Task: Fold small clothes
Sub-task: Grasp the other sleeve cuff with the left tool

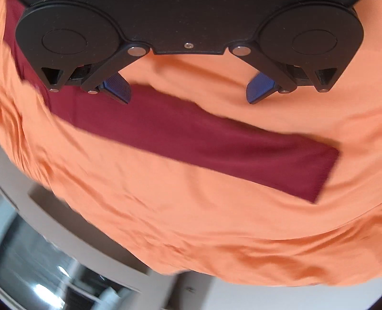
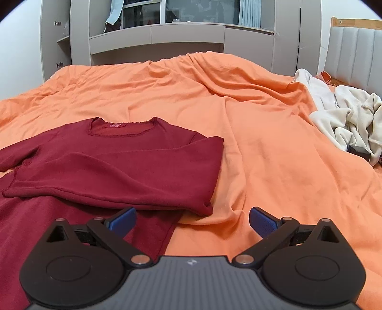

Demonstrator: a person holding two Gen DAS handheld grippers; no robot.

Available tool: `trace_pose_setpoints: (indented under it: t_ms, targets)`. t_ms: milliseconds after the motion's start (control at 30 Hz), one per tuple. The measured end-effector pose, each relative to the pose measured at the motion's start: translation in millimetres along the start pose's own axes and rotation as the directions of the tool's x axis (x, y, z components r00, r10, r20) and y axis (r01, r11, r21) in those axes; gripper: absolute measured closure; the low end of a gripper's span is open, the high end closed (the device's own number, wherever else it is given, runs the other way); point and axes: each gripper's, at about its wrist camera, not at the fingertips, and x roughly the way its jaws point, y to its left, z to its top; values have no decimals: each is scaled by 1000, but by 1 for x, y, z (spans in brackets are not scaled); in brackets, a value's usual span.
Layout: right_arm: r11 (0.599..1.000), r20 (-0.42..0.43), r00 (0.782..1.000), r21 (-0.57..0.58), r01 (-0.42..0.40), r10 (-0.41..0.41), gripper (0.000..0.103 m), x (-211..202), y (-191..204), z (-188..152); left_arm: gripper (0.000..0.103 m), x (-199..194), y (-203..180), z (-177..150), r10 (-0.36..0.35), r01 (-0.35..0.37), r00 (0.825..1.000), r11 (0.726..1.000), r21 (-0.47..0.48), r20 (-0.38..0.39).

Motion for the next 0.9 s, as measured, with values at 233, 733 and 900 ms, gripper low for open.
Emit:
trace_pose_setpoints:
  t_ms: [233,733,900]
  targets:
    - [1000,31,1000,-28,9,-8,0,-4,7,-1,1,0,70,22,-2,14,998,980,-199,62]
    - [998,17,1000,-60,15,-14,0,3,14,-4,50,11,114,29,127,-47,972,927,-371,195]
    - [998,22,1000,-69,11,-9,0,2,15,-5,92,10,121,33,154,-49,960,913,-404,233]
